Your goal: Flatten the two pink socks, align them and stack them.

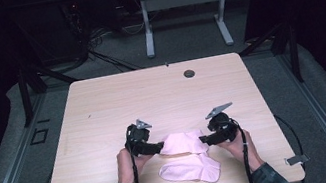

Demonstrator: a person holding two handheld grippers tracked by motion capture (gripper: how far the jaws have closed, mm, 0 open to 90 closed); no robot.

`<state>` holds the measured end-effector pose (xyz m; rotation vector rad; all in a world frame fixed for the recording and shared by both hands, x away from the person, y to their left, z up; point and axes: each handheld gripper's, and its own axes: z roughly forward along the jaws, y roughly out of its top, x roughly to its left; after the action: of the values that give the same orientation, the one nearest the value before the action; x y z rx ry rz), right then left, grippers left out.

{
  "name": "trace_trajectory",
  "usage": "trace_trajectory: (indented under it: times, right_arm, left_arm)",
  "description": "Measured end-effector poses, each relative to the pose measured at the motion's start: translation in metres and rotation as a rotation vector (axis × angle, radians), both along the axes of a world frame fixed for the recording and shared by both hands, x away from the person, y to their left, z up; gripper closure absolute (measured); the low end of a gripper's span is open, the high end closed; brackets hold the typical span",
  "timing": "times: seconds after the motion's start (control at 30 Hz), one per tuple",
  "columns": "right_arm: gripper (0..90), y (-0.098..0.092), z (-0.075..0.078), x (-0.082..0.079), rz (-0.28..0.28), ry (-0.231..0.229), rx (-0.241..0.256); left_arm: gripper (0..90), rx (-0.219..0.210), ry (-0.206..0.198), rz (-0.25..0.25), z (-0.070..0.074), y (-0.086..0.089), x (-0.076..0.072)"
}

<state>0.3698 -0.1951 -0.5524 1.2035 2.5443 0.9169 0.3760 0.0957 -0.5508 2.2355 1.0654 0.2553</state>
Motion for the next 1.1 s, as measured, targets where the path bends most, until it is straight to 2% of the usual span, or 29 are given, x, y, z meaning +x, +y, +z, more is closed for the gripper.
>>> trace_trajectory:
  times: [0.2, 0.27, 0.3, 0.37, 0.53, 0.6, 0.67, 0.77, 0.93, 1.1]
  right_arm:
    - [60.9, 0.007, -0.006, 0.001, 0.007, 0.006, -0.032]
    - [65.4, 0.010, -0.009, 0.001, 0.011, 0.012, -0.034]
    - [67.6, 0.010, -0.009, 0.001, 0.018, 0.009, -0.053]
    - [71.1, 0.011, -0.011, 0.001, 0.032, 0.004, -0.060]
    - [84.6, 0.013, -0.013, 0.000, 0.045, 0.006, -0.037]
    - [85.5, 0.012, -0.013, -0.001, 0.040, -0.001, -0.027]
    - [85.8, 0.010, -0.013, 0.000, 0.038, 0.011, -0.015]
    - [85.9, 0.007, -0.008, -0.002, 0.037, 0.006, 0.007]
    - [85.9, -0.001, 0.016, -0.009, 0.042, -0.026, 0.058]
    - [85.7, -0.008, 0.042, -0.023, 0.065, -0.047, 0.113]
  left_arm:
    - [59.3, 0.043, 0.021, -0.017, -0.008, -0.008, 0.005]
    - [63.4, 0.058, 0.027, -0.019, -0.010, -0.009, 0.005]
    - [66.5, 0.066, 0.027, -0.022, -0.011, -0.009, 0.005]
    - [71.0, 0.066, 0.032, -0.027, -0.013, -0.009, 0.005]
    - [86.0, 0.071, 0.016, -0.041, -0.013, -0.011, 0.004]
    - [88.0, 0.075, 0.009, -0.037, -0.013, -0.011, 0.004]
    - [88.4, 0.074, 0.007, -0.035, -0.012, -0.011, 0.004]
    - [88.5, 0.058, 0.012, -0.034, -0.010, -0.009, 0.003]
    - [88.5, 0.003, -0.028, -0.031, 0.020, -0.001, -0.006]
    - [88.4, -0.058, -0.027, -0.051, 0.045, 0.006, -0.021]
